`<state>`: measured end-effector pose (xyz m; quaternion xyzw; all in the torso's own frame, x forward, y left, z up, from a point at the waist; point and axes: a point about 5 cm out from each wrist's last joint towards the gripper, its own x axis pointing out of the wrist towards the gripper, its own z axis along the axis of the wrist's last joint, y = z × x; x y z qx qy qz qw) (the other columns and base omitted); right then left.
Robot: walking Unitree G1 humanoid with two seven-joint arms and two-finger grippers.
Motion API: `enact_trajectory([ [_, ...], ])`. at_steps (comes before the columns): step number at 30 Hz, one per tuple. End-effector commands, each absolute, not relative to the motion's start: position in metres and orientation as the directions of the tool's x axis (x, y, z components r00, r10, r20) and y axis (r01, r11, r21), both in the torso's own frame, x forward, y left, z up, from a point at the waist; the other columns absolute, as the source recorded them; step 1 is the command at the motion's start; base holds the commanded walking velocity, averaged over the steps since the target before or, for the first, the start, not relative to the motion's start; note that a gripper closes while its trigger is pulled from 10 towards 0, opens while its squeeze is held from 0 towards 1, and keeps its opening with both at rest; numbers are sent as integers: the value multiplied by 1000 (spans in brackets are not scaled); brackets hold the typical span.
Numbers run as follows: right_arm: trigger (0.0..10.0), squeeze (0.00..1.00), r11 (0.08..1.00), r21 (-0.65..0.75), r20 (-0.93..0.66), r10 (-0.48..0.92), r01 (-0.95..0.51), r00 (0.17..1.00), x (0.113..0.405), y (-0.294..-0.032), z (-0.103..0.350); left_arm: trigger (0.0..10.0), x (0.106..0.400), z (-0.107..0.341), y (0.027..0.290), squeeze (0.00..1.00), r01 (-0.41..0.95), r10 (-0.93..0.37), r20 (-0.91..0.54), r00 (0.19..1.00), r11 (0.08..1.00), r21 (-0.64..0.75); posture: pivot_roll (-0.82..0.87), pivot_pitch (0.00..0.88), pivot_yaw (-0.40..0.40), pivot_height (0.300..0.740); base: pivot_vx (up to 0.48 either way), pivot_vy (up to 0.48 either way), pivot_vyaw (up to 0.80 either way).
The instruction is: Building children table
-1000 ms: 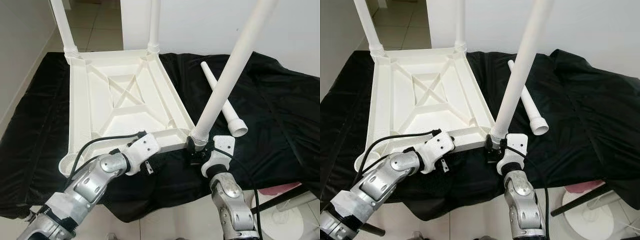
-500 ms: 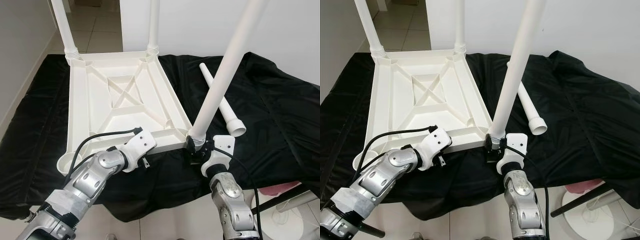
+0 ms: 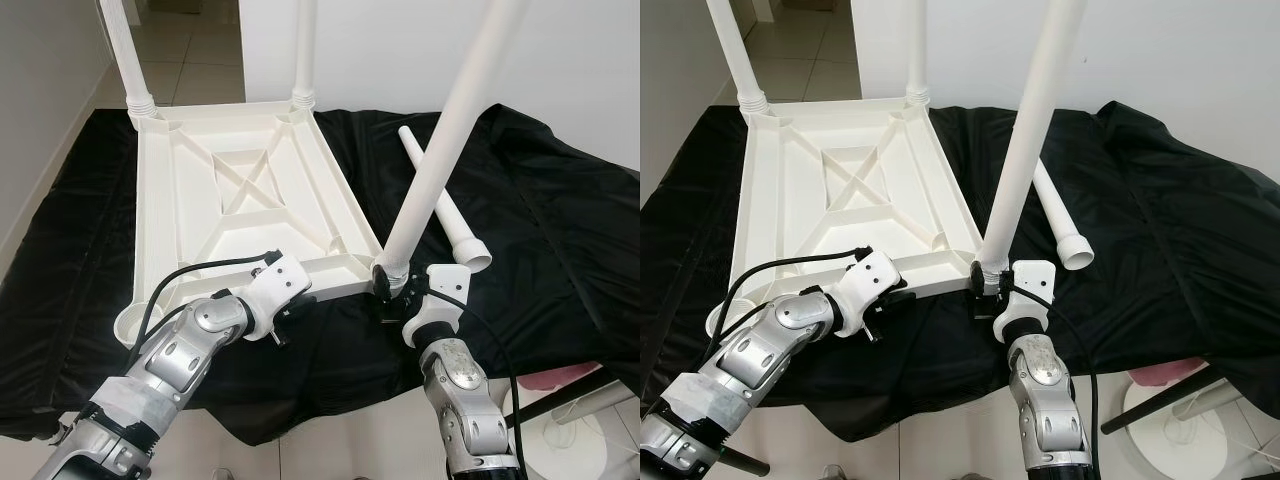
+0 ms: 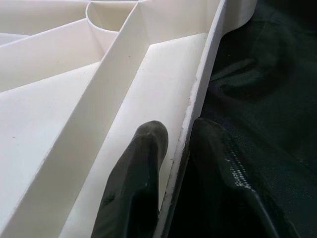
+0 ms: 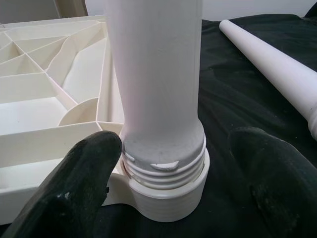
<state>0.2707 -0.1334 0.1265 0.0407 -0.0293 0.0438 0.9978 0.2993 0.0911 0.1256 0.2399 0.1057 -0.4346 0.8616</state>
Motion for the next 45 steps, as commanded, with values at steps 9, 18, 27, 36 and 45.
enact_trajectory([
  [9,10000,0,993,83,53,76,-81,996,272,-136,124,0,305,106,119,0,726,-536,-506,676,605,328,-21,75,-57,740,0,0,0],
  [18,10000,0,994,81,48,71,-74,996,273,-137,123,0,301,106,126,0,680,-474,-527,705,662,314,-20,82,-61,740,0,0,0],
  [27,10000,0,994,81,48,74,-77,996,274,-137,123,10000,303,113,128,0,673,-465,-528,710,669,316,-18,90,-59,740,0,0,0],
  [36,10000,0,994,83,49,69,-73,996,274,-137,123,0,311,118,141,0,571,-378,-510,773,764,301,-19,90,-54,740,0,0,0],
  [45,10000,0,994,83,51,69,-73,996,275,-137,123,10000,313,120,146,1000,529,-331,-513,792,792,305,-17,90,-56,740,0,0,0],
])
